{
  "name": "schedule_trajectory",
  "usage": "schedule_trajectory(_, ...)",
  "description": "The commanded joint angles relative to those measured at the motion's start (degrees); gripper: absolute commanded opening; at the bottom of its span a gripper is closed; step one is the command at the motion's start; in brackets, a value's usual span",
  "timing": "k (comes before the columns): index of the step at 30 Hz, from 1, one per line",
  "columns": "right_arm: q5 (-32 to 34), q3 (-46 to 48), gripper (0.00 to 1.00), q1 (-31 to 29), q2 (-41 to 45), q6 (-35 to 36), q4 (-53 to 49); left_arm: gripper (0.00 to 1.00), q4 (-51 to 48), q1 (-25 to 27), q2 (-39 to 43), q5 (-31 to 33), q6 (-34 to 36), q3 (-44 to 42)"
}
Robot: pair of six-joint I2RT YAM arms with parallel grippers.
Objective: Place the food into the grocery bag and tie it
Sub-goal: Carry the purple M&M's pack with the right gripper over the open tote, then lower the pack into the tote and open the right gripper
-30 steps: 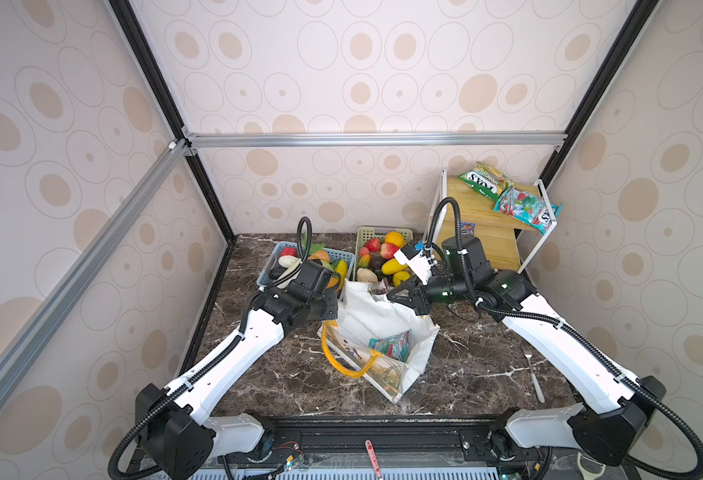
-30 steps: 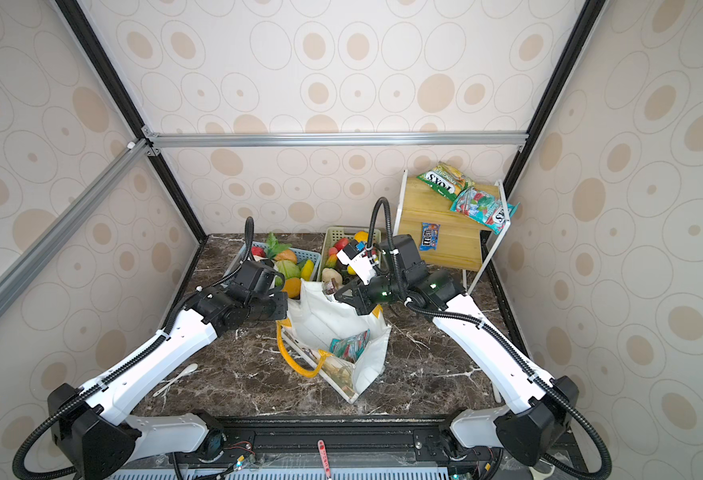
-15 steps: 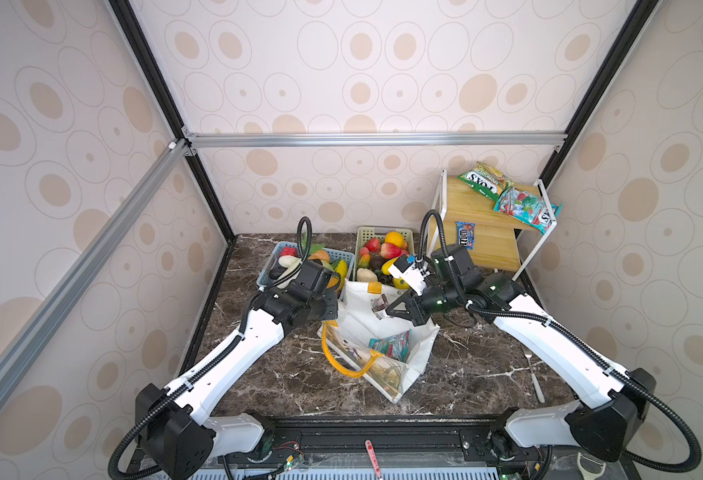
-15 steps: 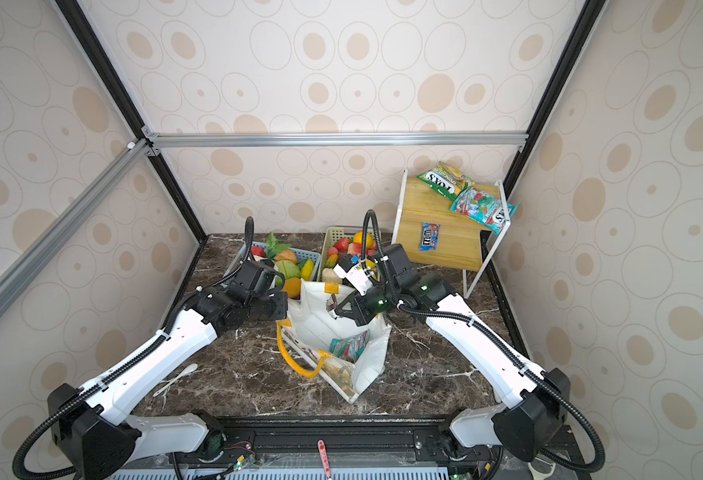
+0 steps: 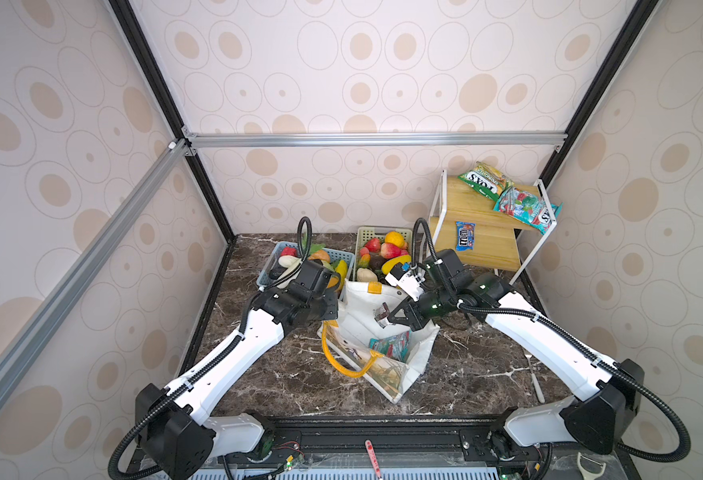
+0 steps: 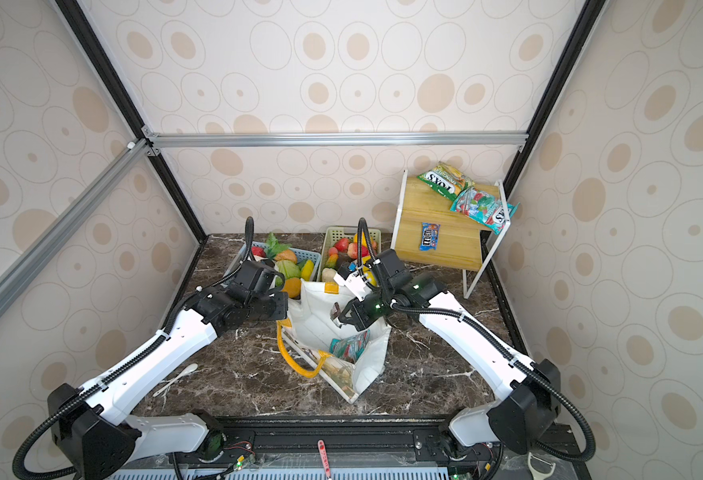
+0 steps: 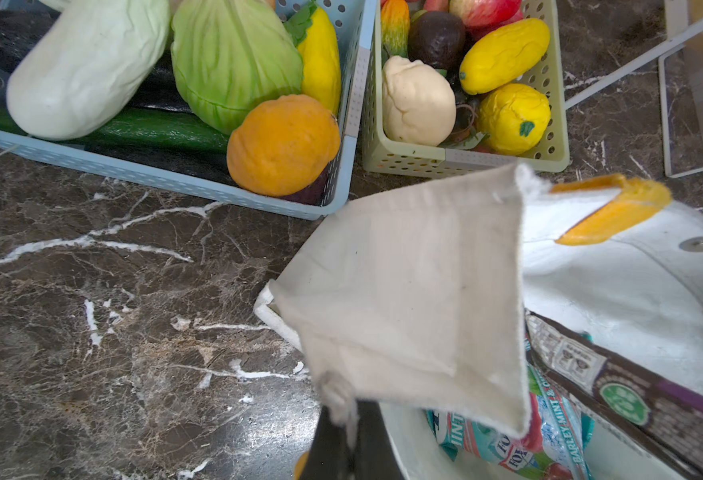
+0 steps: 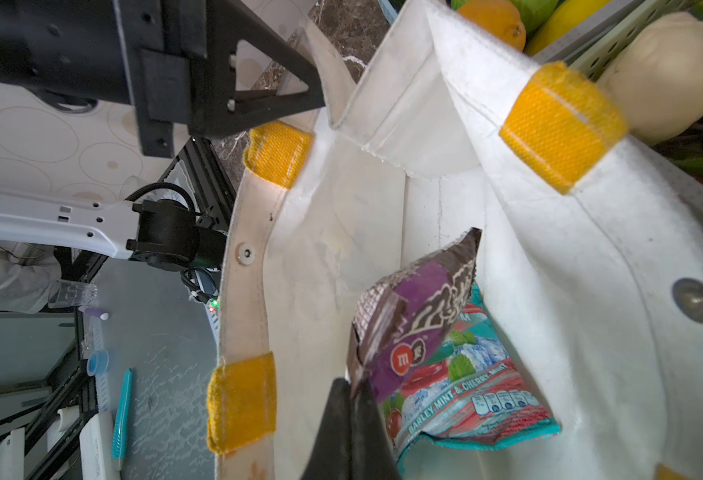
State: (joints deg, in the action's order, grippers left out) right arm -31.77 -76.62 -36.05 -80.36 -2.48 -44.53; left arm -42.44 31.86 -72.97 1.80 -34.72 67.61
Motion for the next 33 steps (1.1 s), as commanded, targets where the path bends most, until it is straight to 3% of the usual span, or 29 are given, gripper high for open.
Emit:
schedule_trajectory(1, 1.8, 0.73, 0.0, -1.08, -1.29, 2.25, -2.98, 0.0, 1.34, -0.27, 0.38, -0.22, 0.97, 0.41)
schedule_trajectory(22, 11.74, -1.02, 0.0, -4.37, -8.84, 4.48, -9.41, 0.0, 1.45, -0.27, 1.23, -0.05, 0.62, -0.65)
schedule_trajectory(33, 15.5, -1.77, 0.08, -5.69, -11.09, 5.82, -12.06, 0.0, 1.3, -0.34, 1.56, 0.04, 0.53, -0.8)
